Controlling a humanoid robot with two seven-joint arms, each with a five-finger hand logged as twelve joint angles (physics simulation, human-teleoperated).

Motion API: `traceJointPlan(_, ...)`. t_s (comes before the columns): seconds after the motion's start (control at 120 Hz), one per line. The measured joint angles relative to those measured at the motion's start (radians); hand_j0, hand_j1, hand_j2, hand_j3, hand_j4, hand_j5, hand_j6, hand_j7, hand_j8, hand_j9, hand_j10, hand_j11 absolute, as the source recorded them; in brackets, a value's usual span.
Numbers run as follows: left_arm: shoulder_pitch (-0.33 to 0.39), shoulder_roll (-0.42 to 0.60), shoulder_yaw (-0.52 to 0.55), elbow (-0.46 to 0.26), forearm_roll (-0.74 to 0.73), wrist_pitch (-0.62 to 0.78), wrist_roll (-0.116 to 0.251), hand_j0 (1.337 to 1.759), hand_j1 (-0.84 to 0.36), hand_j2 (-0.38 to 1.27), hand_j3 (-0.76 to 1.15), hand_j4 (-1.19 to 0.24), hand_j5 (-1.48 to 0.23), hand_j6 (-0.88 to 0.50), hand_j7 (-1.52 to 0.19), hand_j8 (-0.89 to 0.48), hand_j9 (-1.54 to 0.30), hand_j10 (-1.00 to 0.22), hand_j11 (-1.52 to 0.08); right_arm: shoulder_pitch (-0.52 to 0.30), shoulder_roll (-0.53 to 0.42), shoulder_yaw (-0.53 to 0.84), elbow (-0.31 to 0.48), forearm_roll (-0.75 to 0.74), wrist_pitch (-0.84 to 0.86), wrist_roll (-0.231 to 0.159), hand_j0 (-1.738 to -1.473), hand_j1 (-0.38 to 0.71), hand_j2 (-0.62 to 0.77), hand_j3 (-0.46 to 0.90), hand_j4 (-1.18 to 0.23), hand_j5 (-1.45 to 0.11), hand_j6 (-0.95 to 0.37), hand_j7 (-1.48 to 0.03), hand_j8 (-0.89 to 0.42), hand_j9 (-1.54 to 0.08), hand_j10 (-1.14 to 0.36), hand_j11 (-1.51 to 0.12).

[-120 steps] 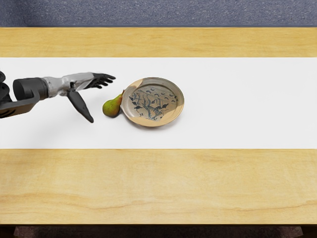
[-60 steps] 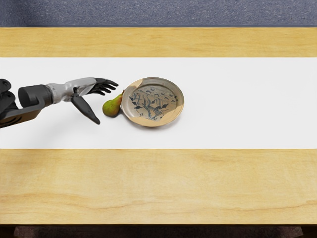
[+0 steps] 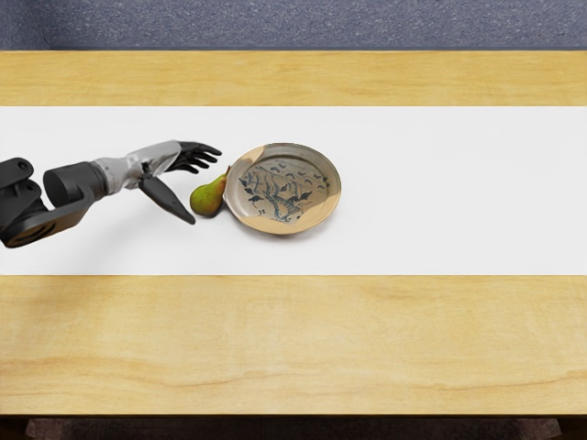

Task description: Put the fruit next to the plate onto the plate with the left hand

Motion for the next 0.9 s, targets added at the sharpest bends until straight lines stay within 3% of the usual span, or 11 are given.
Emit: traceJointPlan(0.9,0.01,0.0,0.001,-0.01,0.004,0.002,0.0,1.658,-0.08,0.08,0.0,-0.37,-0.47,-0.37,-0.47,-0.37,-0.47,-0.36,-0.47,-0.002,0.0,-0.001,0.0,0.0,0.0,0.0,-1.658,-0.31,-0.01,0.0,-0.03,-0.04,-0.03,-0.04,-0.03,-0.04,-0.03,-0.04)
